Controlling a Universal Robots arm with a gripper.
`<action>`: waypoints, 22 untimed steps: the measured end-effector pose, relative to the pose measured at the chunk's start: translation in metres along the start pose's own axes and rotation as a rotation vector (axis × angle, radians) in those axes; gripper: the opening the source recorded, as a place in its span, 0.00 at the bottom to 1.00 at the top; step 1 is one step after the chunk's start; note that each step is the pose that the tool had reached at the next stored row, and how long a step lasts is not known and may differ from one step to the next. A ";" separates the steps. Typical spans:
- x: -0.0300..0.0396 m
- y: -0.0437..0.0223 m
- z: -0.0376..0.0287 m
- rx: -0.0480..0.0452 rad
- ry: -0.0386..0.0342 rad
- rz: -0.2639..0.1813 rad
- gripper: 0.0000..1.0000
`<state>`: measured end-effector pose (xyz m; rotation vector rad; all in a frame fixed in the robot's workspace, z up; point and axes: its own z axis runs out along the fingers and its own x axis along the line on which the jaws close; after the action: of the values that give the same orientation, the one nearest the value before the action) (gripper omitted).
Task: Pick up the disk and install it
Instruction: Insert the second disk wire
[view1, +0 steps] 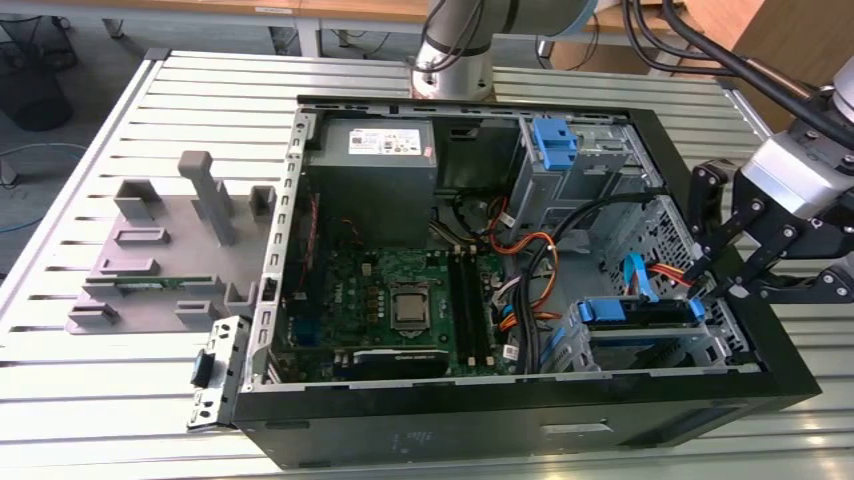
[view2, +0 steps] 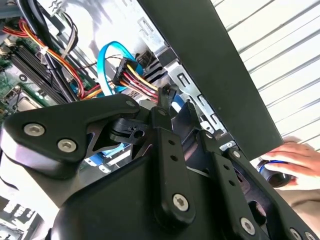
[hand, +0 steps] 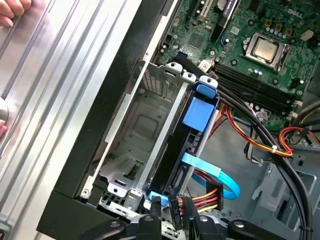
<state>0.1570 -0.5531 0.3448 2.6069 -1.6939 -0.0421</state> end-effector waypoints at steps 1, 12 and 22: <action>-0.0001 0.0000 0.0006 -0.0002 0.0006 -0.001 0.31; -0.0011 -0.0004 0.0014 -0.0005 0.0013 -0.003 0.31; -0.0012 -0.0005 0.0013 -0.0006 0.0013 -0.003 0.16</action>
<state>0.1569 -0.5518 0.3435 2.6089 -1.6888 -0.0409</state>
